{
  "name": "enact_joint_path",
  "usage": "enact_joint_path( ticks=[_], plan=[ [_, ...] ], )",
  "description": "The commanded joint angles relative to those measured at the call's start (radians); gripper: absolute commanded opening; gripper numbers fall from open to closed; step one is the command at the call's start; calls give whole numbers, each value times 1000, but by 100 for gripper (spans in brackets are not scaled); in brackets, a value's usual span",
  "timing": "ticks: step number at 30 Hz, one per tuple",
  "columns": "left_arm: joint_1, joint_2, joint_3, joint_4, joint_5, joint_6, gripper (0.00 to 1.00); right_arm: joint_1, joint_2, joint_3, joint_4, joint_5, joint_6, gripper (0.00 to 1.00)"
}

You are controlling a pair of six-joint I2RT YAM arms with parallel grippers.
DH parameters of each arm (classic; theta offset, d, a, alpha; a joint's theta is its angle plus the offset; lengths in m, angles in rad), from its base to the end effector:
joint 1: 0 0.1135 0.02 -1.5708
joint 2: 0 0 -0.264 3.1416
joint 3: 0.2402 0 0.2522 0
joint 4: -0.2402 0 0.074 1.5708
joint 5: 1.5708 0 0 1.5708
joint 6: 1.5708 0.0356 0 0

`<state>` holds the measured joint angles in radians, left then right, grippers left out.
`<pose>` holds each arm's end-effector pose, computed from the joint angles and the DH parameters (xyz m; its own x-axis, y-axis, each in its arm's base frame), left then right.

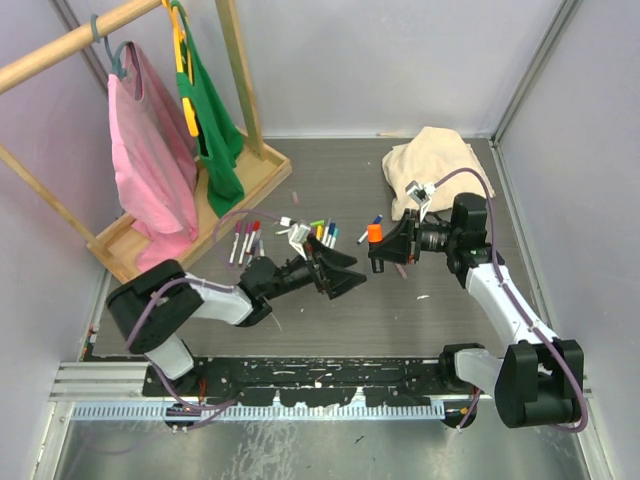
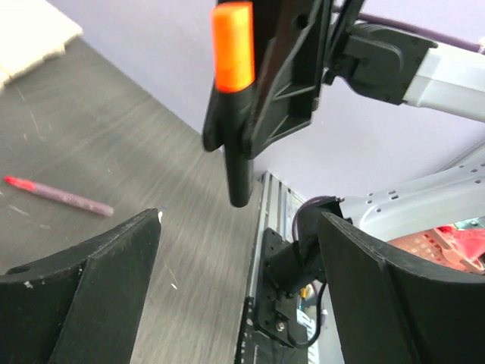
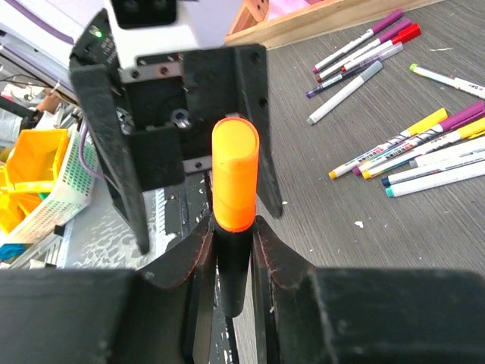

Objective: Open the pen caps
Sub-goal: Open the pen cap from the pen.

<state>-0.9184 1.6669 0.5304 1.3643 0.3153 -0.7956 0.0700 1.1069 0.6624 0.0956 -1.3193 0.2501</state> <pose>0.1781 -0.2514 0.2037 -0.5747 -0.3664 -0.7318 0.7550 0.1077 -0.6468 0.2237 0.0503 0.2701 -0.5594 0.0225 -0.8286 -0.8122 0.1848 0.5534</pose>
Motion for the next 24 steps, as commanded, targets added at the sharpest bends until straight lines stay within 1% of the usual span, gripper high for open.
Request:
enact_joint_path(
  ticks=[1,3,4,8,11,16,21,24],
  plan=[
    [9,-147,-47,56,-54,205,92,1,-27,77,-146,-12,-169,1],
    [13,-197,-59,29,-73,244,99,2,-34,74,-149,-20,-183,1],
    [17,-227,-59,9,-72,256,98,2,-38,73,-149,-26,-188,1],
    [27,-290,-42,-67,-37,251,98,2,-43,72,-154,-37,-199,1],
    [34,-321,-47,-85,-11,242,98,2,-44,79,-179,-45,-220,1],
    [41,-366,-66,-144,-51,212,98,2,-45,84,-195,-49,-238,1],
    [46,-387,-41,-241,-53,177,98,3,-49,82,-203,-50,-249,1],
    [49,-383,-28,-249,-47,149,98,2,-51,82,-204,-51,-250,1]
  ],
)
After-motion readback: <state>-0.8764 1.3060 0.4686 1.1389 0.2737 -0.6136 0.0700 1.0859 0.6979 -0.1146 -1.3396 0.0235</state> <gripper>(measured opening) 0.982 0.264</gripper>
